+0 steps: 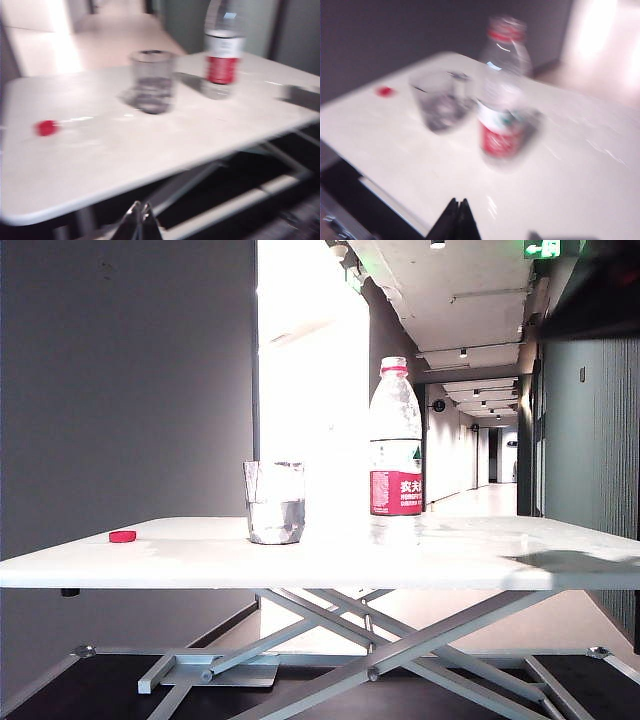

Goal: Pick up the mineral water bottle on the table and pour water into the mug until it's half full.

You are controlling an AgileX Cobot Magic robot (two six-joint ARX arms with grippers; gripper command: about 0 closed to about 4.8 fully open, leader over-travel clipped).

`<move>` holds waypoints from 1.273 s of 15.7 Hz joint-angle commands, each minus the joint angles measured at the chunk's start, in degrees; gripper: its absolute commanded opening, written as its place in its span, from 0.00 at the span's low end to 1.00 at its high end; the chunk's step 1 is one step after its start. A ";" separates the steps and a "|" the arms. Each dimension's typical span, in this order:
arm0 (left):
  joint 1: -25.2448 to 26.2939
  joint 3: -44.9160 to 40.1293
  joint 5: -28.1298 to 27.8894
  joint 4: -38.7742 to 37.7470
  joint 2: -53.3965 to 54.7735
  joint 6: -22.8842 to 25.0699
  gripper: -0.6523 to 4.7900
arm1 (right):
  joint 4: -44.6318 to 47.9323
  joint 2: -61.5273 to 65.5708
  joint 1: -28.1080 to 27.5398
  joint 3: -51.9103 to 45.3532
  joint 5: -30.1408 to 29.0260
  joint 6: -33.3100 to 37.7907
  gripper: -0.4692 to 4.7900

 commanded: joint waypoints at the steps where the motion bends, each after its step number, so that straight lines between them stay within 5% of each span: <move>1: -0.02 0.11 -6.32 1.62 0.02 -0.33 0.11 | -5.97 -13.38 -0.02 -5.29 6.05 0.26 0.07; 6: -0.02 0.13 -6.29 2.03 0.04 -0.46 0.11 | -13.81 -41.20 0.02 -15.04 14.95 3.80 0.07; 7: -0.02 0.11 -6.84 3.32 0.04 -0.22 0.11 | -18.73 -48.87 0.07 -16.06 21.16 4.50 0.07; 10: -0.04 0.09 -8.41 7.58 0.04 -0.22 0.11 | -22.47 -52.22 0.00 -16.46 28.70 4.74 0.07; 15: 0.02 0.09 -16.39 10.45 0.17 0.22 0.11 | -12.98 -52.63 0.15 -21.68 30.01 4.48 0.07; 17: 0.02 0.09 -16.94 11.67 0.17 0.24 0.11 | -1.73 -52.63 0.13 -27.74 26.95 4.48 0.07; 20: -0.02 0.09 -16.70 13.40 0.17 0.28 0.11 | -0.98 -52.50 0.11 -29.51 27.06 3.45 0.07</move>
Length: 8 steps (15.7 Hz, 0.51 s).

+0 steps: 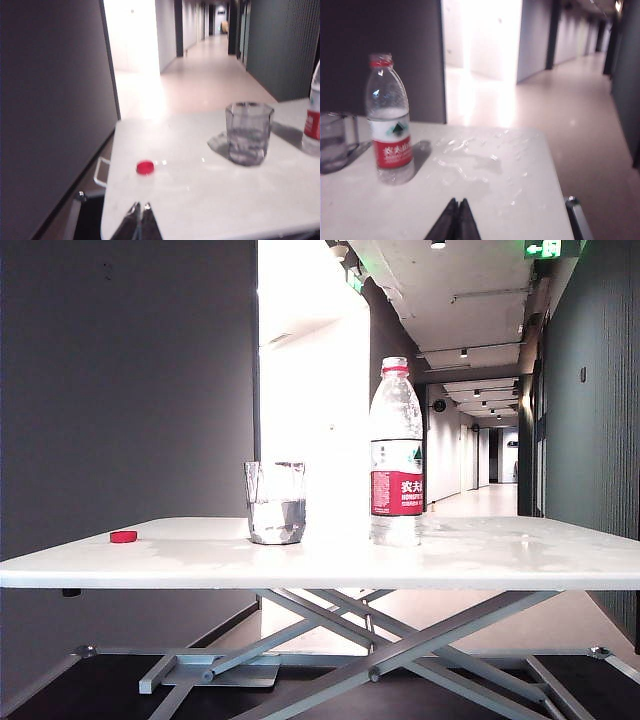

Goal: Pick up the mineral water bottle on the table and pour water into the mug until it's half full.

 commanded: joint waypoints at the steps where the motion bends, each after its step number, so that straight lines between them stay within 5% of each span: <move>1: -0.09 0.11 0.17 3.13 0.07 0.57 0.11 | 2.10 -0.04 -0.02 -0.13 -0.07 -3.15 0.07; 8: -0.09 0.11 0.44 3.98 0.07 3.85 0.11 | 2.91 -0.04 -0.15 -0.13 0.13 -4.13 0.07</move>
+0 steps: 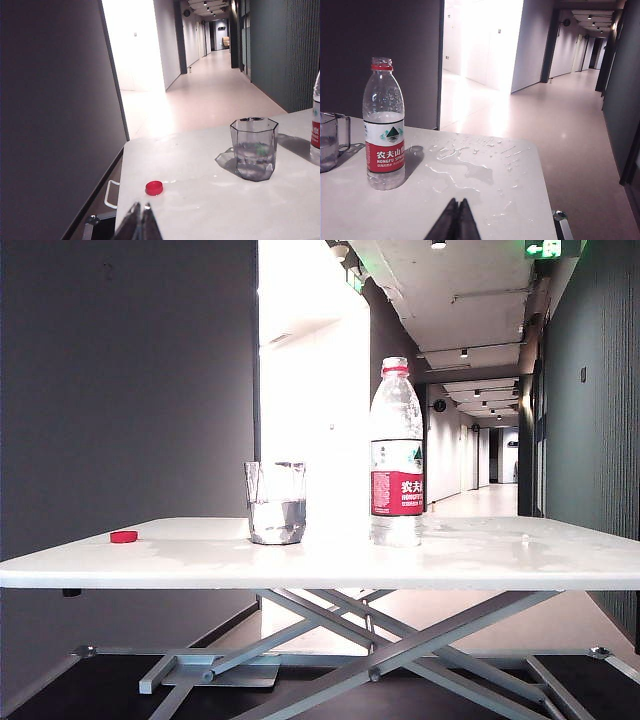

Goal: Pick up the mineral water bottle on the table and pour water into the mug until it's half full.

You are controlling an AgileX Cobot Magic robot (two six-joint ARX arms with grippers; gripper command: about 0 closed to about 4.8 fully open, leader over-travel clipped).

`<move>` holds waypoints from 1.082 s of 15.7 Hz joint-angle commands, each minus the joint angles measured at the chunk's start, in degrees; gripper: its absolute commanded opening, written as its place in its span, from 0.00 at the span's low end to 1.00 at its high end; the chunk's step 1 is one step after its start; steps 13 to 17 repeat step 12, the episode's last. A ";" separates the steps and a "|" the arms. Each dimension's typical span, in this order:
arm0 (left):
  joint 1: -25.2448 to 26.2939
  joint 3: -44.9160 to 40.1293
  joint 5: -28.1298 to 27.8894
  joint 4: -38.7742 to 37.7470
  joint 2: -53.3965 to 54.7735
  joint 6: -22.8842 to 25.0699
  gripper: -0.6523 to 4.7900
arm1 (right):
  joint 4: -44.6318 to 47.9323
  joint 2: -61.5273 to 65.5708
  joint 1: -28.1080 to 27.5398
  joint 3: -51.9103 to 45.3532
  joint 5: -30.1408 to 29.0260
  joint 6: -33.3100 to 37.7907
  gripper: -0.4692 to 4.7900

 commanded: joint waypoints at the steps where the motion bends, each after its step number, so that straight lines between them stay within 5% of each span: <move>1: -0.07 0.11 0.24 0.11 0.07 0.17 0.11 | 1.29 -0.02 -0.02 -0.13 0.09 -0.07 0.07; 17: -0.07 0.11 0.24 -1.86 0.07 0.17 0.11 | 0.42 -0.02 -0.02 -0.13 0.09 -0.07 0.07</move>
